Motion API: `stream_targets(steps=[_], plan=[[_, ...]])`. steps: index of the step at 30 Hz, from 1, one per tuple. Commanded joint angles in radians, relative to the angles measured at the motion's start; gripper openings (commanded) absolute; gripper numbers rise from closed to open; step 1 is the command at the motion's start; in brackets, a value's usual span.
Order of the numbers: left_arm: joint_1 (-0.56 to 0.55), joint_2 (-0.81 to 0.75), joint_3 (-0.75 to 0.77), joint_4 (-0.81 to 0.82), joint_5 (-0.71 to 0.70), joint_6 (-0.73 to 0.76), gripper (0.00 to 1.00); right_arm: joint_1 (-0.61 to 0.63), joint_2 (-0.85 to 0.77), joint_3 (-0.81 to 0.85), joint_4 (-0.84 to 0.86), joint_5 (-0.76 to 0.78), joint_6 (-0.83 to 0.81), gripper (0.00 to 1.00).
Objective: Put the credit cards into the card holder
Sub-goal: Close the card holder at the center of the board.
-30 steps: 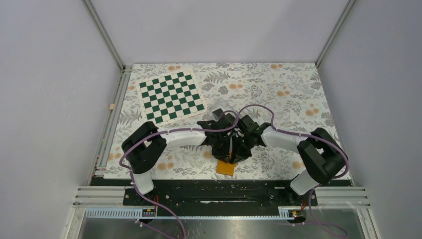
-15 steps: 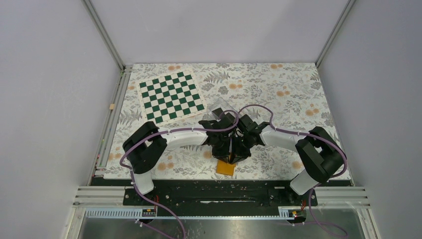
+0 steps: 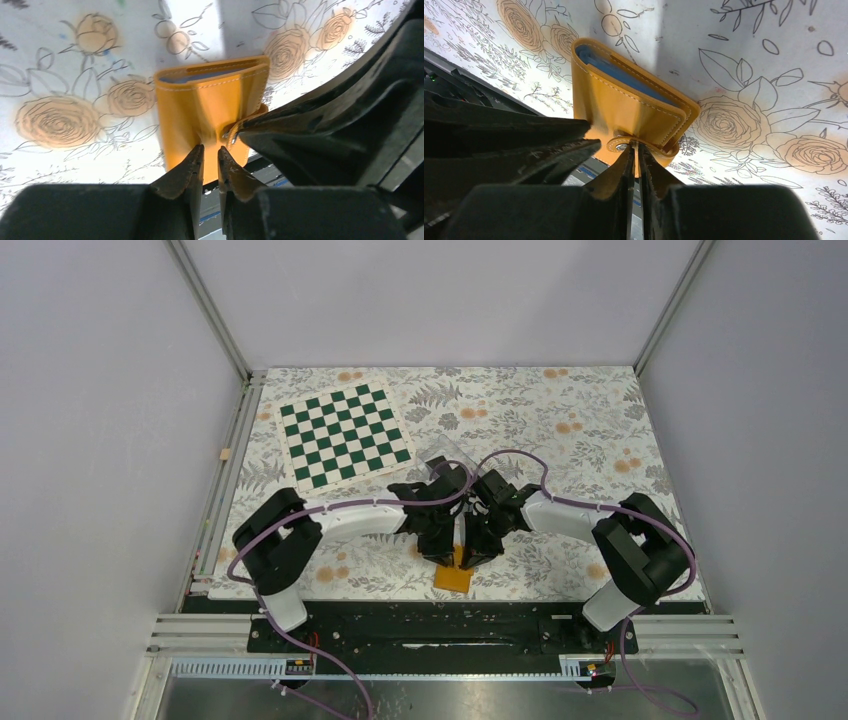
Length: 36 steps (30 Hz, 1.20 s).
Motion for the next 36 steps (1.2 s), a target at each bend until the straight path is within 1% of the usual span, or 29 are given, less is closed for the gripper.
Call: stream_targets(steps=[1,6,10,13,18,21,23,28,36], plan=[[0.024,-0.075,-0.051,0.038,-0.005,0.008,0.17,0.042,0.091,-0.054,-0.029,0.133,-0.027,0.14],[0.040,-0.069,-0.099,0.125,0.064,-0.007,0.19,0.043,0.091,-0.051,-0.029,0.128,-0.029,0.14],[0.041,-0.073,-0.128,0.206,0.110,-0.032,0.33,0.042,0.093,-0.051,-0.029,0.126,-0.030,0.14],[0.041,-0.078,-0.142,0.242,0.121,-0.048,0.34,0.042,0.097,-0.050,-0.027,0.122,-0.032,0.14],[0.043,-0.057,-0.149,0.281,0.150,-0.059,0.30,0.042,0.099,-0.049,-0.026,0.118,-0.034,0.14],[0.042,-0.046,-0.157,0.313,0.163,-0.071,0.24,0.042,0.097,-0.051,-0.026,0.118,-0.034,0.14],[0.043,-0.038,-0.150,0.307,0.161,-0.067,0.20,0.043,0.095,-0.050,-0.025,0.117,-0.033,0.14],[0.042,-0.039,-0.146,0.284,0.149,-0.051,0.12,0.041,0.100,-0.049,-0.026,0.115,-0.035,0.14],[0.043,-0.038,-0.132,0.233,0.137,-0.036,0.10,0.041,0.100,-0.048,-0.026,0.116,-0.036,0.14]])
